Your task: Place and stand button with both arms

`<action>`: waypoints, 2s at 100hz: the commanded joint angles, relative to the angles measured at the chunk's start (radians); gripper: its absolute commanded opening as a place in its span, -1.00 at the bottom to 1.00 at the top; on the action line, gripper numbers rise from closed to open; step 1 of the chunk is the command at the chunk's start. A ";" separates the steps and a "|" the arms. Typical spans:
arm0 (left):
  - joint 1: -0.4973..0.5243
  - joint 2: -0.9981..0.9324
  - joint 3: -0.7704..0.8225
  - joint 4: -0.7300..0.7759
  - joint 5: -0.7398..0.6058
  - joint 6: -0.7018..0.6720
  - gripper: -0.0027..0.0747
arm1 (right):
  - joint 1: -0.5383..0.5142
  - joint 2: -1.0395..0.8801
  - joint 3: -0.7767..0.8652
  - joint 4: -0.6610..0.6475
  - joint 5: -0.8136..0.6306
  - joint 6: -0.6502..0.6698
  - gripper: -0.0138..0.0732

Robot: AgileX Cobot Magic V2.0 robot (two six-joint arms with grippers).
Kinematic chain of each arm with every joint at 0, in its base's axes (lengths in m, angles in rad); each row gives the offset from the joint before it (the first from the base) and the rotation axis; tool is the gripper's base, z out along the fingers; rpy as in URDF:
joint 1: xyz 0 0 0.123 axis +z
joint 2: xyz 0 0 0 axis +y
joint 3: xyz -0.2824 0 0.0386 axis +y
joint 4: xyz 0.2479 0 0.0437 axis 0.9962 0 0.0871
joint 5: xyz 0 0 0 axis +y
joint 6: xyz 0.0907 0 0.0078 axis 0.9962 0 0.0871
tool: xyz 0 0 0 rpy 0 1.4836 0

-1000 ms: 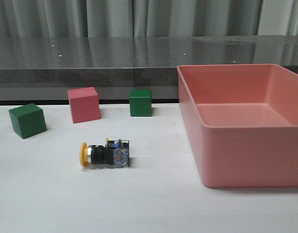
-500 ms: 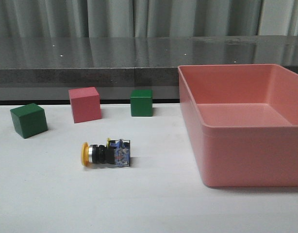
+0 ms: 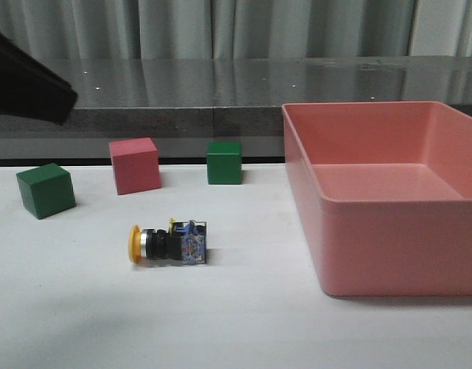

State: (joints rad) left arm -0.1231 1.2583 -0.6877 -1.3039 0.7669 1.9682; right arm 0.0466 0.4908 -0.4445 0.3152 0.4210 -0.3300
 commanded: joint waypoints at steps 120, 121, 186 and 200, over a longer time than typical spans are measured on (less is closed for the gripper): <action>-0.008 0.735 -0.160 -0.527 0.340 0.863 0.53 | -0.004 0.001 -0.025 0.012 -0.074 -0.001 -0.82; -0.008 0.737 -0.160 -0.527 0.337 0.863 0.53 | -0.004 0.001 -0.025 0.012 -0.074 -0.001 -0.82; -0.008 0.755 -0.160 -0.459 0.313 0.740 -0.91 | -0.004 0.001 -0.025 0.012 -0.079 -0.001 -0.82; -0.008 0.653 -0.160 -0.435 0.282 0.651 -0.98 | -0.004 0.001 -0.025 0.012 -0.079 -0.001 -0.82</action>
State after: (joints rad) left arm -0.1256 2.0333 -0.8328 -1.7216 0.9857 2.6884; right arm 0.0466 0.4908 -0.4445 0.3152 0.4201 -0.3300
